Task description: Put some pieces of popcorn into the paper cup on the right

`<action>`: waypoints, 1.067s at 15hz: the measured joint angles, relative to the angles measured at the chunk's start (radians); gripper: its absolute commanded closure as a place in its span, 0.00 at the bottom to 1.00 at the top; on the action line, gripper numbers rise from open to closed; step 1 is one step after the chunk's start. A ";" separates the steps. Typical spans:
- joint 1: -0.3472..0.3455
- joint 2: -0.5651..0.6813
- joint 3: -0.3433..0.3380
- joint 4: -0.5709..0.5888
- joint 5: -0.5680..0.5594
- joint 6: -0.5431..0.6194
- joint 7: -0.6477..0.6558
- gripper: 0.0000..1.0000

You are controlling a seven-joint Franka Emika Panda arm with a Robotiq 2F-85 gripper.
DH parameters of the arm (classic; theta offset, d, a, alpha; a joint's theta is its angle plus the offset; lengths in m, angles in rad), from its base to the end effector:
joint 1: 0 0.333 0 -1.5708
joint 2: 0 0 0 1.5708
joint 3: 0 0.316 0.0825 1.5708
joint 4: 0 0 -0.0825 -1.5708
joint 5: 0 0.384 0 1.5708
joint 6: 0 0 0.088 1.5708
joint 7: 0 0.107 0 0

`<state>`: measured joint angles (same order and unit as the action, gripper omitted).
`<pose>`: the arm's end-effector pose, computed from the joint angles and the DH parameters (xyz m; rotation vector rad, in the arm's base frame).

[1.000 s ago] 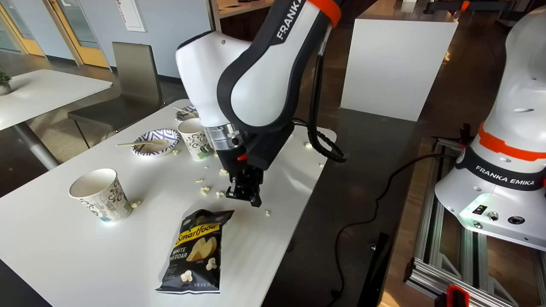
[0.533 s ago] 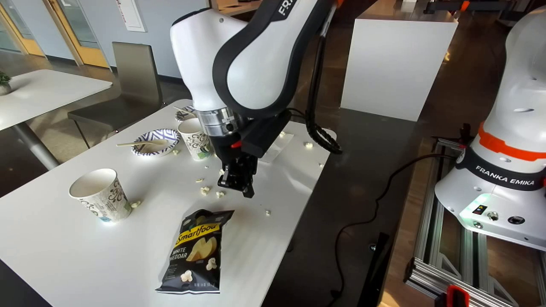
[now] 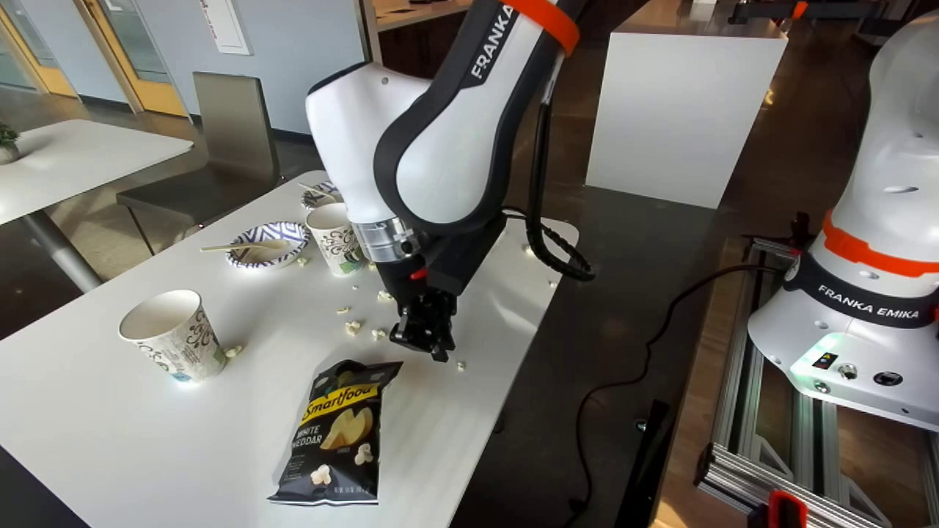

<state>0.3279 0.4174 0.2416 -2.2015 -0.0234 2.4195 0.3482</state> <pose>0.4473 0.2911 0.1810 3.0982 0.3570 -0.3207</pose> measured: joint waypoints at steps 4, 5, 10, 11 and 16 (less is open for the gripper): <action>0.000 0.029 0.000 0.009 0.000 0.000 -0.006 0.78; 0.000 0.035 0.000 0.012 0.000 0.000 -0.010 0.79; 0.001 0.061 0.000 0.028 0.000 -0.008 -0.021 0.74; 0.002 0.063 0.000 0.031 0.000 -0.011 -0.022 0.75; 0.003 0.064 0.002 0.034 0.001 -0.039 -0.027 0.73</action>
<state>0.3311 0.4813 0.2436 -2.1671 -0.0227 2.3803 0.3215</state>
